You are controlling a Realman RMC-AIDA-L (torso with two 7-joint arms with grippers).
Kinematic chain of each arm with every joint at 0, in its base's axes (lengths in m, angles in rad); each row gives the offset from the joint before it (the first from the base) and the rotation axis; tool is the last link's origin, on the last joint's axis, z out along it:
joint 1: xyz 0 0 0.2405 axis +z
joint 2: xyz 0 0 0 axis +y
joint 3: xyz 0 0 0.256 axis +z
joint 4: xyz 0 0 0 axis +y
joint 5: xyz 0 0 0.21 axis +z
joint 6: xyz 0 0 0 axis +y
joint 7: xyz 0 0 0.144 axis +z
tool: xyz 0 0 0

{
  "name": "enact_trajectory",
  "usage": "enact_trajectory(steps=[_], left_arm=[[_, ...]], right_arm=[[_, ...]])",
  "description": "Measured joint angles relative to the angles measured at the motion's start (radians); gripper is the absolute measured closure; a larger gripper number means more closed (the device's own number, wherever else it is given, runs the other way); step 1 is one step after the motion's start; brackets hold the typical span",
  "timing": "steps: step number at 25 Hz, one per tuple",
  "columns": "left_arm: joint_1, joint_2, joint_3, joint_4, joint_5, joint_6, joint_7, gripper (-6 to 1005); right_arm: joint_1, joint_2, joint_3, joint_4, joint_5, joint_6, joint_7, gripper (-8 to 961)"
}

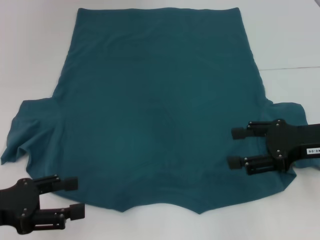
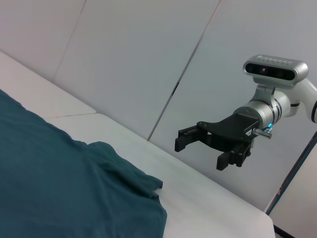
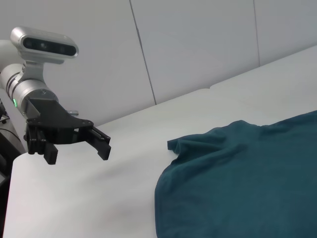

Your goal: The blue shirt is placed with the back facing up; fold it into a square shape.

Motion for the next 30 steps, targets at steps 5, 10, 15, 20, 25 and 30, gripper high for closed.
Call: enact_trajectory(steps=[5,10,15,20,25,30], left_arm=[[0.003,-0.001,0.0,0.0,0.0,0.0,0.0,123],[0.004,-0.003,0.0,0.0,0.0,-0.003,-0.006,123],[0.004,-0.003,-0.001,0.0,0.0,-0.011,-0.014,124],[0.006,-0.003,-0.008,0.014,0.0,-0.075,-0.063,123],[0.029,-0.007,-0.01,0.096,0.0,-0.202,-0.181,124],[0.056,-0.014,-0.012,0.196,0.0,-0.301,-0.306,126]], right_arm=[[0.0,0.0,0.0,0.0,0.0,-0.003,0.002,62],[0.0,0.0,-0.001,0.0,0.0,-0.005,0.002,62],[0.0,0.0,-0.002,0.0,0.0,-0.005,0.002,62],[0.0,0.0,-0.002,0.0,0.0,-0.006,0.009,62],[0.004,0.004,-0.001,0.001,0.001,0.002,0.024,62],[0.013,0.007,-0.001,0.002,0.001,0.004,0.042,62]])
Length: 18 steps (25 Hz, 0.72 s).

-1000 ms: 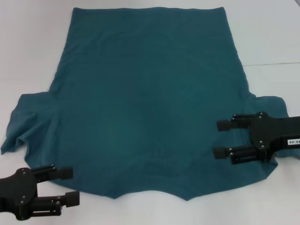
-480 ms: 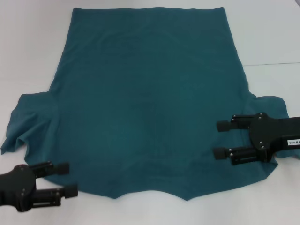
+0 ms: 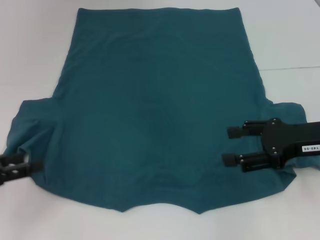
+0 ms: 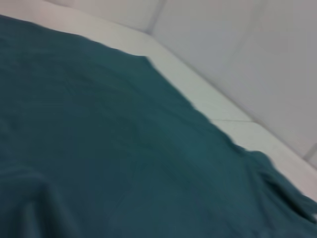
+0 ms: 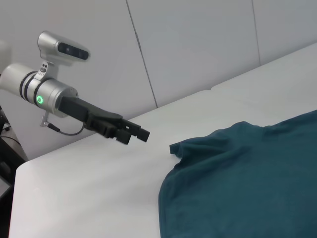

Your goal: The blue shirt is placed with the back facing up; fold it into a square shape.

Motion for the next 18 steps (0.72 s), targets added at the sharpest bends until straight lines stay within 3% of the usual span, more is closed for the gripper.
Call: enact_trajectory(steps=[6,12,18], left_arm=[[0.032,-0.012,0.002,0.124,0.024,-0.111,-0.139,126],[0.011,-0.021,0.027,0.137,0.151,-0.24,-0.218,125],[-0.003,-0.046,0.051,0.15,0.195,-0.337,-0.221,125]], right_arm=[[0.014,0.0,0.0,0.0,-0.001,0.006,0.005,62],[0.025,0.001,-0.002,0.0,-0.001,0.015,0.005,62],[0.036,0.001,-0.002,-0.003,-0.001,0.015,0.005,63]])
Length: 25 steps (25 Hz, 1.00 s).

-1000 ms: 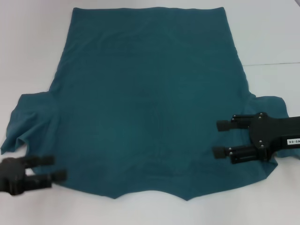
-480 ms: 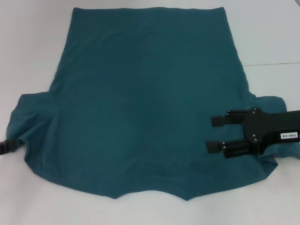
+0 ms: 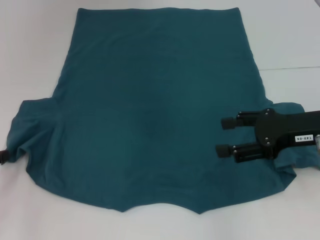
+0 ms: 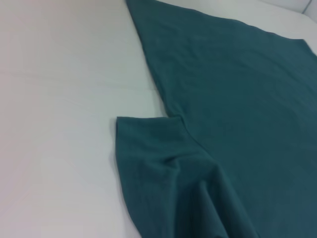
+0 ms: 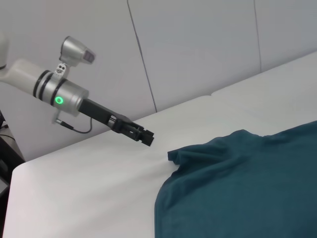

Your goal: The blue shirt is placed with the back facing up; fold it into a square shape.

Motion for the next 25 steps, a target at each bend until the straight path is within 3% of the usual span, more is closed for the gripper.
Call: enact_trajectory(steps=[12,25], left_arm=[[-0.001,-0.023,0.173,-0.043,0.027,-0.259,0.003,156],[-0.032,-0.035,0.227,-0.129,0.089,-0.421,0.004,206]], right_arm=[[0.013,0.0,-0.009,0.003,0.0,0.0,0.0,63],[0.011,0.004,-0.01,0.003,0.0,-0.008,0.001,63]])
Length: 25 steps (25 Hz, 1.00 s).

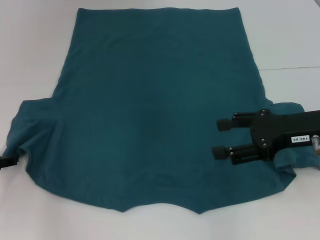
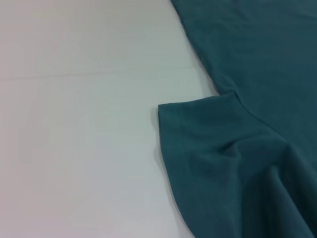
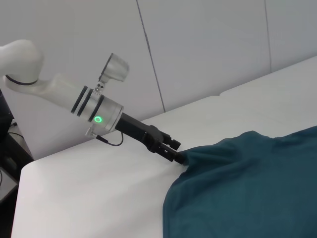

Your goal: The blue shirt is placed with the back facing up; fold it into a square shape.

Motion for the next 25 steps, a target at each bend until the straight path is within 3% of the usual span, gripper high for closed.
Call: enact_trajectory(steps=[11,20,25], left_arm=[[-0.013,0.0,0.006,-0.021,0.0,-0.029,0.014,248],[-0.024,-0.006,0.052,-0.033,0.002,-0.031,0.025,428],[-0.027,-0.009,0.05,-0.037,0.002,-0.045,0.016,677]], right_arm=[[0.0,0.001,-0.001,0.0,0.0,-0.001,0.0,63],[0.002,0.002,-0.001,-0.002,0.0,0.0,0.004,63],[0.003,0.002,-0.001,-0.005,0.0,0.0,0.009,62]])
